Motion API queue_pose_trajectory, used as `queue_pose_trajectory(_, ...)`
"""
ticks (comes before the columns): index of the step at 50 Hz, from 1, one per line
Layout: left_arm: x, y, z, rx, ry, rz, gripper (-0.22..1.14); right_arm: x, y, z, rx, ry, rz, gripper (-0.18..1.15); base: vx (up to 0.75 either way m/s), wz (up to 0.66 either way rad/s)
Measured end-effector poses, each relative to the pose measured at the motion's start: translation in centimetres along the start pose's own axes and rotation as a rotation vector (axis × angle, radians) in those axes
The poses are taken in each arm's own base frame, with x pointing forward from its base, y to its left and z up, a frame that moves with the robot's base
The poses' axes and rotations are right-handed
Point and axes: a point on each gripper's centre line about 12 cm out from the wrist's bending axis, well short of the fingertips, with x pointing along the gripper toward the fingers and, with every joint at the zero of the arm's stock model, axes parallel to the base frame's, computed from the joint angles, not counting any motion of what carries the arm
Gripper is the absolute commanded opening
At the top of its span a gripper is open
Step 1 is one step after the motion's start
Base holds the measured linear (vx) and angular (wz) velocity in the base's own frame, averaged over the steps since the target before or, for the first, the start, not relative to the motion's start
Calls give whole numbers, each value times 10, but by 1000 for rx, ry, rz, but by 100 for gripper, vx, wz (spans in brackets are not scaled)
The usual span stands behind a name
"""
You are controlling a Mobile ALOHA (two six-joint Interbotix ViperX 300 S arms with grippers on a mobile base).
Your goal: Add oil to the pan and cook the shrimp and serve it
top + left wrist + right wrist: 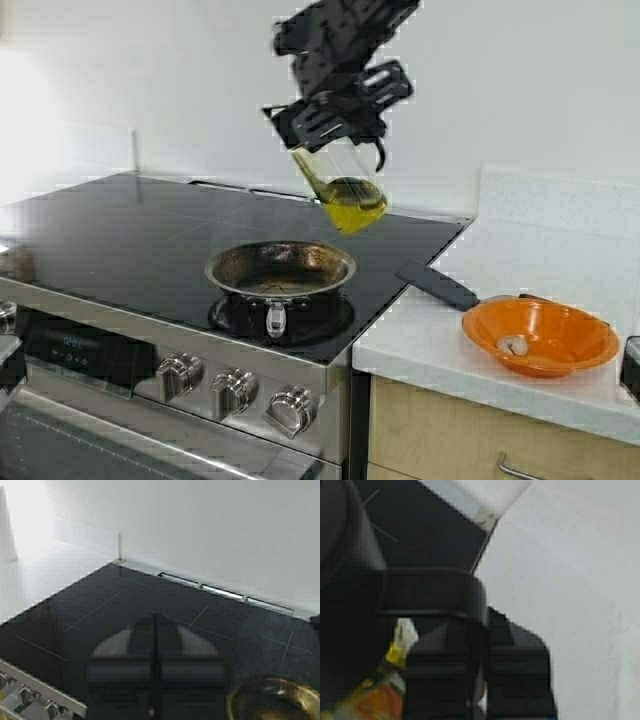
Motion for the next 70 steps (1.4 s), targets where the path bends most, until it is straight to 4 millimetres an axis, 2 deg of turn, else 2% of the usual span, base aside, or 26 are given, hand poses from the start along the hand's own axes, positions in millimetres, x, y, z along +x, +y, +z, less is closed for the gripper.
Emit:
queue_pose_trajectory(12,0,0,0,-2,0,0,3,9,-44,-36,233,70,78,7,0,0)
queue_pose_trajectory(16,0,0,0,-2,0,0,3,7,-60,-40,300,66,106,7,0,0)
queue_pose_trajectory(21,0,0,0,-2,0,0,3,-1,-76,-40,335,35,130,7,0,0)
queue_pose_trajectory(28,0,0,0,-2,0,0,3,-26,-98,-31,327,-12,161,7,0,0)
queue_pose_trajectory(35,0,0,0,-2,0,2,3,-42,-132,-20,363,-32,177,7,0,0)
queue_pose_trajectory(46,0,0,0,-3,0,0,3,-33,-220,-8,459,-37,183,7,0,0)
queue_pose_trajectory(55,0,0,1,2,-2,0,3,-25,-293,-6,442,-67,161,7,0,0)
queue_pose_trajectory(64,0,0,0,2,2,0,3,-1,-382,-20,461,-43,69,7,0,1)
queue_pose_trajectory(70,0,0,0,6,0,0,3,26,-440,-27,485,-32,-12,7,0,0)
